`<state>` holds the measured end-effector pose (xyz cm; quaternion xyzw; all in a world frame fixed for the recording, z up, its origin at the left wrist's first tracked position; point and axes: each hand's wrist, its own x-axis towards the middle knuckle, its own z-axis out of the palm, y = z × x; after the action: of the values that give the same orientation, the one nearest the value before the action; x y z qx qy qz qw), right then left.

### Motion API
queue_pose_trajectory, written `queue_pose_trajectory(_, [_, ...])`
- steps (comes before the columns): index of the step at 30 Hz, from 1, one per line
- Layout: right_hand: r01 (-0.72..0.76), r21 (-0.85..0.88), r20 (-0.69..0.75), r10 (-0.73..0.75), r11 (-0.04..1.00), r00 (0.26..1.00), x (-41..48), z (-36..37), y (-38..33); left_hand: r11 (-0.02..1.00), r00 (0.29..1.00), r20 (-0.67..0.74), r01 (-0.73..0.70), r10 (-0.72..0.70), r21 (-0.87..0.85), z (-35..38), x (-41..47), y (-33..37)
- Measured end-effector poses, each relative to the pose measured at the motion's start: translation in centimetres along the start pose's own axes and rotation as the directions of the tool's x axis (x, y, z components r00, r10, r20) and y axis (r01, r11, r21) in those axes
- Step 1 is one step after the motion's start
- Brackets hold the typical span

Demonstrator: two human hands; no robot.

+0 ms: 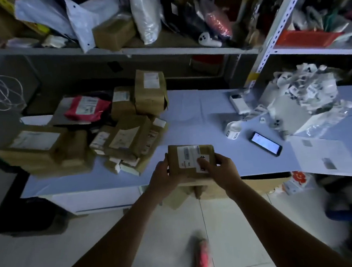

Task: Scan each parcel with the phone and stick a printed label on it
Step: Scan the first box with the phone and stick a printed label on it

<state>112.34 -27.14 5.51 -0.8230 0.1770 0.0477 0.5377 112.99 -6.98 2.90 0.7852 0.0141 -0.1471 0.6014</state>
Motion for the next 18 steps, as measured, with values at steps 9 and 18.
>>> queue_pose_trajectory(9, [-0.044,0.022,0.151,0.04,0.999,0.988,14.4,-5.2,3.4,0.99,0.99,-0.035,0.136,-0.137,-0.024,7.4,11.7,1.5])
queue_pose_trajectory(18, [-0.237,0.071,0.2,0.219,0.969,0.955,22.6,-6.9,6.6,0.974,0.975,-0.016,0.222,-0.223,-0.04,11.8,20.3,0.4])
